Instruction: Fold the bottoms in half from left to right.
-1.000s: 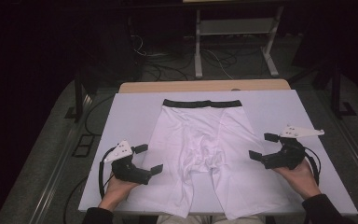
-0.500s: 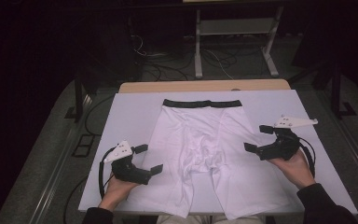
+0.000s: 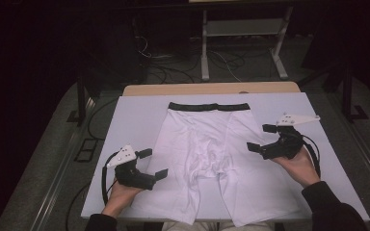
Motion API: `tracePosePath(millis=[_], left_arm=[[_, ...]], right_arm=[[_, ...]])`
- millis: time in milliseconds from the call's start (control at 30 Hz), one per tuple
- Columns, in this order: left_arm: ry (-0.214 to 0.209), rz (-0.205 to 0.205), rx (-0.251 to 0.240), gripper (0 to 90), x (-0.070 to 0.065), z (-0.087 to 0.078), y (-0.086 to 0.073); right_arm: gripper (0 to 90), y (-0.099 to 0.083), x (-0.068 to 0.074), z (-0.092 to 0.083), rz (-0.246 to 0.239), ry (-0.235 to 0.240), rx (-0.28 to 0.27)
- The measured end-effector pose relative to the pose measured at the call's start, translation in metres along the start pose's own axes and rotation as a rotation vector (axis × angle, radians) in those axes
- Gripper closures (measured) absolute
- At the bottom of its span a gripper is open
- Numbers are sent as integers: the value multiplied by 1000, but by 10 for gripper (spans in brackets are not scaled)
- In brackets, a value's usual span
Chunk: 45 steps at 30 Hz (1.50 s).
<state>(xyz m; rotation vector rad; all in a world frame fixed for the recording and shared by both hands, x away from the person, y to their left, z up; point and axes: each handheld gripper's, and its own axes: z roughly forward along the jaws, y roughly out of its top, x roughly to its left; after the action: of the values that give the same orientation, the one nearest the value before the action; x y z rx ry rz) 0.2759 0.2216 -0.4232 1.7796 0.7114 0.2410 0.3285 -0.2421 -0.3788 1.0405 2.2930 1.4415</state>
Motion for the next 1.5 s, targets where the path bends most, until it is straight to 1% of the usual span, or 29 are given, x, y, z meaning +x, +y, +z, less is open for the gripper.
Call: tracePosePath(millis=[100, 333, 567, 867, 1033, 1333, 1500], left_arm=[[-1, -1, -6, 0, 0, 0, 0], [-3, -1, -7, 0, 0, 0, 0], [-2, -2, -9, 0, 0, 0, 0], [-2, -5, -14, 0, 0, -1, 1], [-3, -5, -15, 0, 0, -1, 1], [-6, -5, -17, 0, 1, -1, 1], [-7, -7, -18, 0, 1, -1, 1]], right_arm=[[0, 3, 0, 2, -9, 1, 2], [0, 9, -1, 7, -12, 11, 3], [0, 16, -4, 18, -15, 27, 5], [0, 26, -5, 27, -16, 44, 3], [0, 32, -6, 35, -29, 51, 15], [0, 42, -9, 47, -30, 56, 21], [0, 52, -11, 56, -34, 60, 24]])
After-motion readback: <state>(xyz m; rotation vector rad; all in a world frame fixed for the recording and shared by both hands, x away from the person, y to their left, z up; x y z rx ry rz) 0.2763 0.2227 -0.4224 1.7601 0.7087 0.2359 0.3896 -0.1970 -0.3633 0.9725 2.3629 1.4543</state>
